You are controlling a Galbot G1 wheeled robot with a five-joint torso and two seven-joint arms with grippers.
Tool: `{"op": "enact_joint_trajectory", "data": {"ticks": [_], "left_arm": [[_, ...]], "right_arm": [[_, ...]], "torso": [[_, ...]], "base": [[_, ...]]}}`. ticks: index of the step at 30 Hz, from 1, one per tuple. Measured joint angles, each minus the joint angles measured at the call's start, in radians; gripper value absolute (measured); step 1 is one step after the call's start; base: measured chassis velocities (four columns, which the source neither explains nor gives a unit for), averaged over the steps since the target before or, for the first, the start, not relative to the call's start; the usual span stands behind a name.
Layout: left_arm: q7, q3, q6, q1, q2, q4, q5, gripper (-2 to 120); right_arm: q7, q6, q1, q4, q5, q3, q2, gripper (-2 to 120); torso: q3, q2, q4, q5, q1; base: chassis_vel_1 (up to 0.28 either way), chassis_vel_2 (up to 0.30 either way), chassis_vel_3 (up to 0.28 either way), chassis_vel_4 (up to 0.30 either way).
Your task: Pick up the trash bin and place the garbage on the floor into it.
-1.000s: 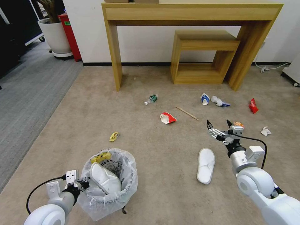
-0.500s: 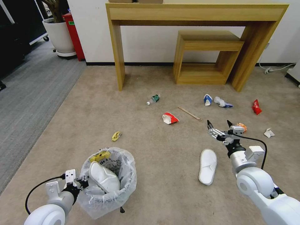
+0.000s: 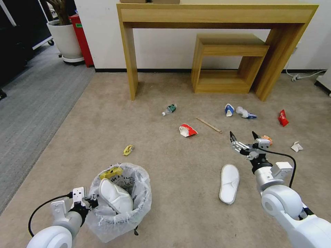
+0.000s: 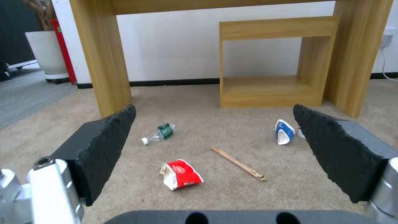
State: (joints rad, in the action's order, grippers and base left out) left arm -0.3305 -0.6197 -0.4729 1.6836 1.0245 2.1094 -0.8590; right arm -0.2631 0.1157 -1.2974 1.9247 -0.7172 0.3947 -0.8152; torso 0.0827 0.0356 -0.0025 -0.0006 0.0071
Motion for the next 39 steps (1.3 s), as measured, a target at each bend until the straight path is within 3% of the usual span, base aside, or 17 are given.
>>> {"op": "enact_joint_trajectory", "data": {"ticks": [11, 22, 39], "left_arm": [[0.002, -0.002, 0.001, -0.005, 0.000, -0.003, -0.003, 1], [0.004, 0.002, 0.008, -0.012, 0.002, -0.014, -0.002, 1], [0.034, 0.037, 0.002, -0.016, 0.014, -0.023, 0.023, 1]], "right_arm": [[0.008, 0.000, 0.001, -0.005, 0.005, -0.001, 0.000, 92], [0.018, 0.017, 0.005, -0.013, 0.004, -0.006, 0.000, 100], [0.026, 0.019, 0.009, -0.007, -0.006, -0.010, 0.002, 100]], "torso": [[0.000, 0.000, 0.0000, 0.0002, 0.000], [0.001, 0.000, 0.0000, 0.0000, 0.000], [0.000, 0.000, 0.0000, 0.0000, 0.000]], "base": [[-0.071, 0.087, 0.087, -0.074], [-0.199, 0.208, 0.188, -0.192], [-0.001, 0.003, -0.001, -0.001]]}}
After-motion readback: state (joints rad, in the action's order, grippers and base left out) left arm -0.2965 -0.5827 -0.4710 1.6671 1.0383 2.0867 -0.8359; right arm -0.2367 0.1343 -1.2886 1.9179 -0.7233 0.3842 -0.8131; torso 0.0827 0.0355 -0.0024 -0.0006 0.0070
